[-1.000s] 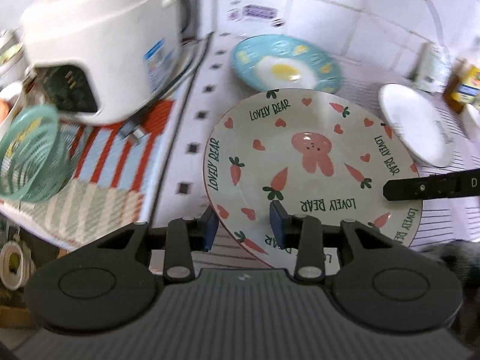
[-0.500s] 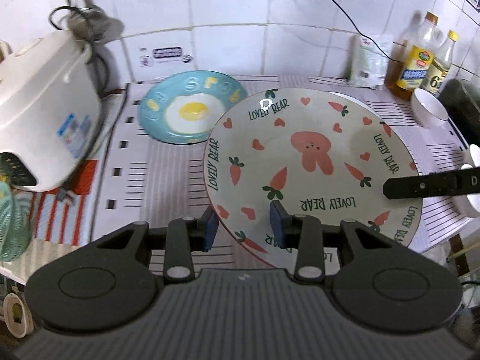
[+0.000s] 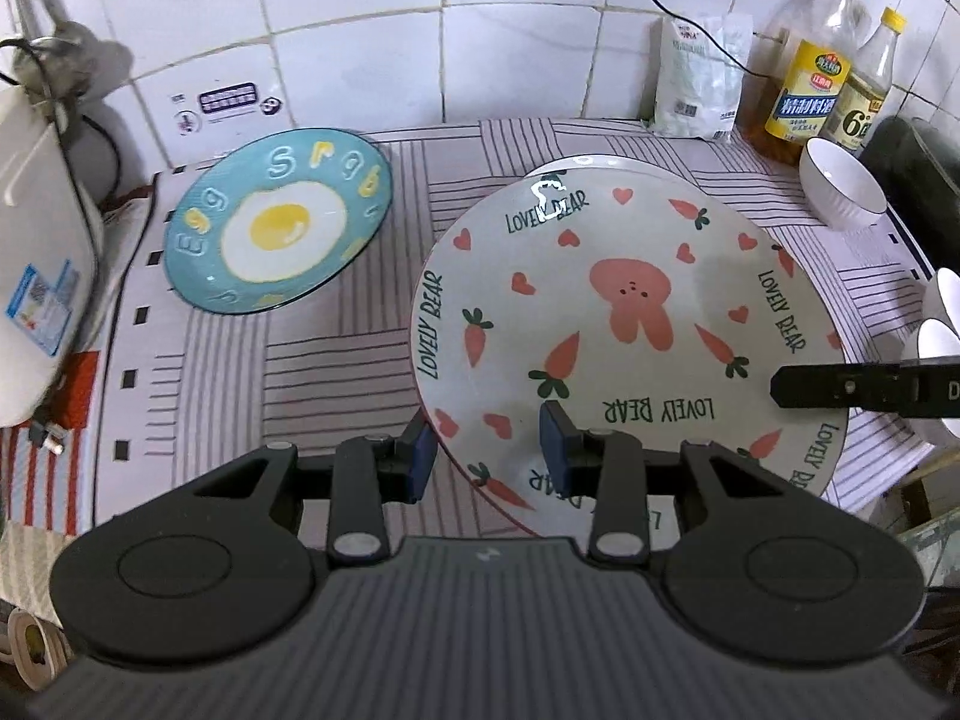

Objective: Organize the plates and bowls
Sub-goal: 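Lift the bunny plate with both grippers and carry it over the sun plate, then lower the bunny plate onto the sun plate and open both grippers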

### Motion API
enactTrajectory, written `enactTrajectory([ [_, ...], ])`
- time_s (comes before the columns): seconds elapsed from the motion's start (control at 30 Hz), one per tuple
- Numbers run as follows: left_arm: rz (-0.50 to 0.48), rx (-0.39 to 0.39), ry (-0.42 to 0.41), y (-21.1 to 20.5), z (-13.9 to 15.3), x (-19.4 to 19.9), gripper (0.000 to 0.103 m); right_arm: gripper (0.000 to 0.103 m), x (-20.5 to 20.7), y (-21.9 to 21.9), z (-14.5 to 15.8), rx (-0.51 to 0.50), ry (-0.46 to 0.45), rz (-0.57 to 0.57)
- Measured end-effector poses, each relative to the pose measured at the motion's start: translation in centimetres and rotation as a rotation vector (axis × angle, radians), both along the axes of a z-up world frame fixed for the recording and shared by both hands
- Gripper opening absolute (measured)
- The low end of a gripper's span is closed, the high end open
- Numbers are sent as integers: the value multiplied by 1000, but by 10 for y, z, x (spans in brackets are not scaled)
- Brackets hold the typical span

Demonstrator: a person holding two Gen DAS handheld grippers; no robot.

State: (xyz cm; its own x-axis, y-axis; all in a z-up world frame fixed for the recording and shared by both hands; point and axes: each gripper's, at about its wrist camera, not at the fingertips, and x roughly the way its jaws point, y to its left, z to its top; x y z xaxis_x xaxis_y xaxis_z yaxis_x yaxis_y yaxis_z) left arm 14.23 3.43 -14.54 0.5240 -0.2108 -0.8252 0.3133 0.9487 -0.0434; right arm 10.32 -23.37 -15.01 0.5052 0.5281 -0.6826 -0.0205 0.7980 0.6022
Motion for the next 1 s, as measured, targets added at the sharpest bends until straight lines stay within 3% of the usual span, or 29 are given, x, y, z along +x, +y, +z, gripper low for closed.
enactTrajectory([
  [0.57, 5, 36, 54, -54, -28, 67, 35, 20, 28, -24, -31, -61, -27, -86],
  [1.0, -5, 82, 121, -76, -47, 89, 35, 21, 50, -14, -24, -292, -18, -81],
])
